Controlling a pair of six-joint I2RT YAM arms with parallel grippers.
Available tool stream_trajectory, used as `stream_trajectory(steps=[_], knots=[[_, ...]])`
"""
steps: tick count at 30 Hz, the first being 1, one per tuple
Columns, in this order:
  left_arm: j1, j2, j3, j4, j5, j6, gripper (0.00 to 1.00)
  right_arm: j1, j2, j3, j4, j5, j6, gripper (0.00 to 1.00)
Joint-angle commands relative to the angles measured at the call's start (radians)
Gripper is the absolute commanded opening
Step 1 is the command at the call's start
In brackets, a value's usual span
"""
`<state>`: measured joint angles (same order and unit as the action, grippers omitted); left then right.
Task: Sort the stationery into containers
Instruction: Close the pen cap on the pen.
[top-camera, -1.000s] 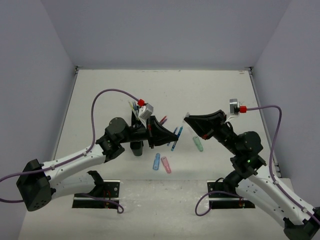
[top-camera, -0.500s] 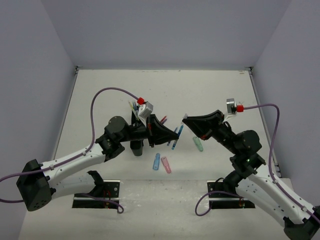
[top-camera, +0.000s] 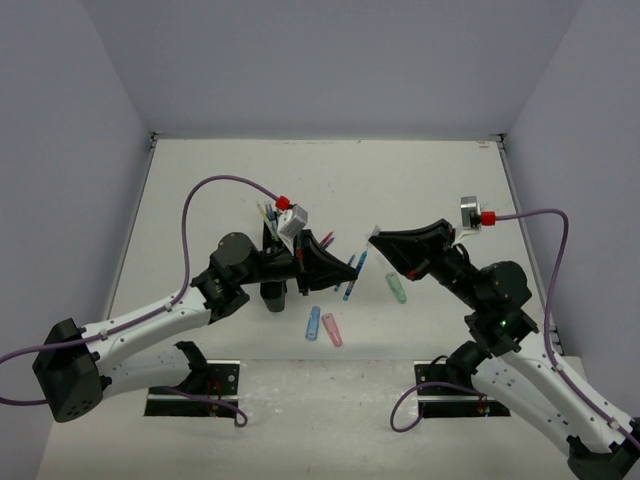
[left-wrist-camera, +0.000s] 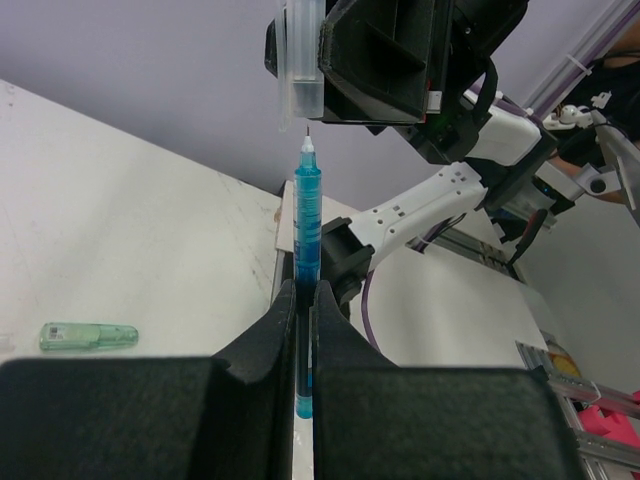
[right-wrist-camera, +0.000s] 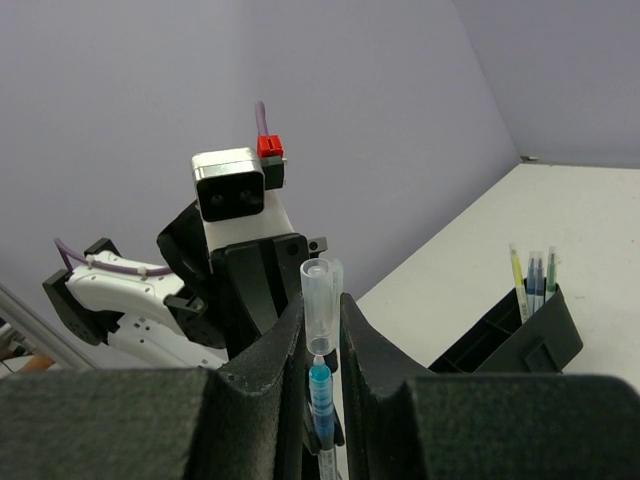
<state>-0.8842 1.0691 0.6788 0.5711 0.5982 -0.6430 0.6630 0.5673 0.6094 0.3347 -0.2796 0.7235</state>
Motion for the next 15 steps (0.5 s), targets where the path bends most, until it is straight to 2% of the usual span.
stream_trajectory(steps=[1, 15], knots=[[-0.002, -0.014, 0.014, -0.002, -0.013, 0.024, 0.00, 0.007, -0.009, 0.012, 0.030, -0.019, -0.014, 0.00], [-0.002, -0.015, 0.050, -0.001, -0.002, 0.023, 0.00, 0.007, 0.009, -0.012, 0.020, -0.027, -0.025, 0.00]])
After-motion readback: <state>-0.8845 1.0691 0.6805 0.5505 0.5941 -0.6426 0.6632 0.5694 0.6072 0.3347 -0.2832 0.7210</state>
